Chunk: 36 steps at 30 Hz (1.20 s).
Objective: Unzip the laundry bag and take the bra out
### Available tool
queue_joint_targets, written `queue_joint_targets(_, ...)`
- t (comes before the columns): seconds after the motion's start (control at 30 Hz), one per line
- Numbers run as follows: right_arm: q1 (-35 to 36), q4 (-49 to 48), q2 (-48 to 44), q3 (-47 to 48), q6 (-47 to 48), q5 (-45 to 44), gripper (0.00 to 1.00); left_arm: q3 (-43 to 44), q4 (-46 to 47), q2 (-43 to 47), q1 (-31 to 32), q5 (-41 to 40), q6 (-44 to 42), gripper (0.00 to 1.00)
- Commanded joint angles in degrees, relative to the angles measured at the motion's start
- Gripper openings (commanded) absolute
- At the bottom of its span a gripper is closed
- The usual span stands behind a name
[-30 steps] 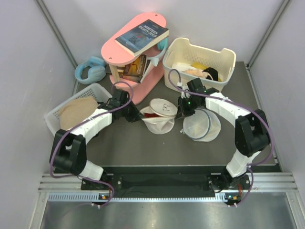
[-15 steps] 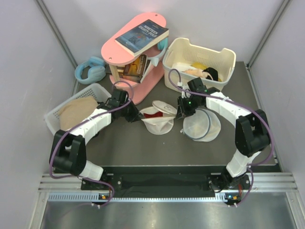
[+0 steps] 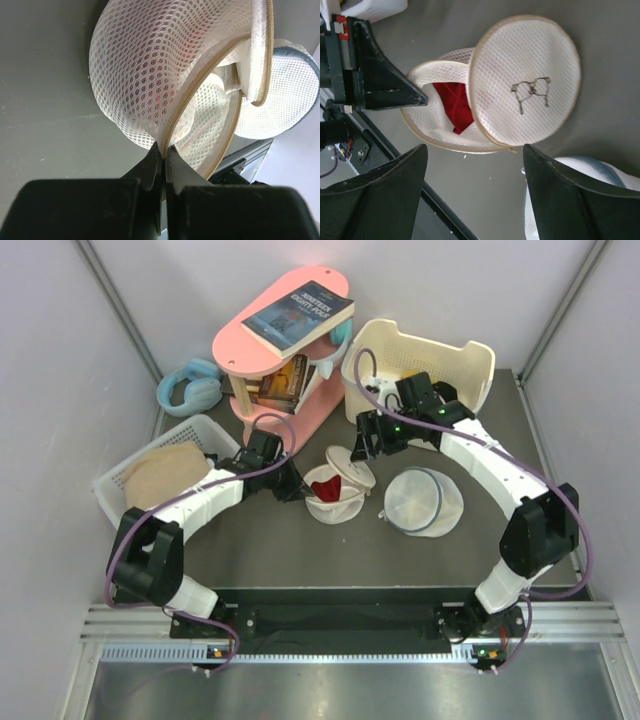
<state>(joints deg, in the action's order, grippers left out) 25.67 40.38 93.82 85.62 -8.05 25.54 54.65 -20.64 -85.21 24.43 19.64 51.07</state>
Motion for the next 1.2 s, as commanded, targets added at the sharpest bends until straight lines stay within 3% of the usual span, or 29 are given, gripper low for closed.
queue_joint_targets(0.0,4.03,-2.85,3.81,2.0,0.23,0.3,0.76,1.69,2.36,0.48,0.45,-0.13,0.43,0.0)
queue_joint_targets(0.27,7.72,-4.78,9.09,3.06,0.85,-1.1,0.76,0.1,3.42,1.63,1.5,-0.3,1.84,0.0)
queue_joint_targets(0.43,8.43,-5.22,12.26,3.67,1.11,-3.3,0.7,-0.34,3.77,2.5,2.2,-0.74,2.46,0.0)
queue_joint_targets(0.57,8.61,-6.45,13.93,4.11,0.76,-6.37,0.4,-0.95,4.03,3.12,2.47,-1.0,3.33,0.0)
queue_joint_targets(0.6,8.61,-6.45,14.19,4.46,0.59,-6.9,0.21,-1.13,4.03,3.29,2.64,-1.18,3.51,0.0)
queue_joint_targets(0.7,8.61,-6.98,14.2,5.34,-0.2,-7.79,0.0,-2.27,3.95,4.17,2.56,-1.97,4.65,0.0)
queue_joint_targets(0.93,8.61,-16.55,7.27,0.78,-4.25,-7.08,0.0,-4.2,1.75,6.98,2.56,-7.06,8.08,0.0)
queue_joint_targets(1.03,8.61,-27.51,1.21,-6.15,-6.62,-6.38,0.0,-4.64,-0.18,8.83,2.56,-10.05,9.48,0.0)
queue_joint_targets(1.17,8.61,-51.47,-10.03,-20.99,-11.44,-6.99,0.0,-5.34,-1.33,11.55,2.65,-14.79,11.41,0.0)
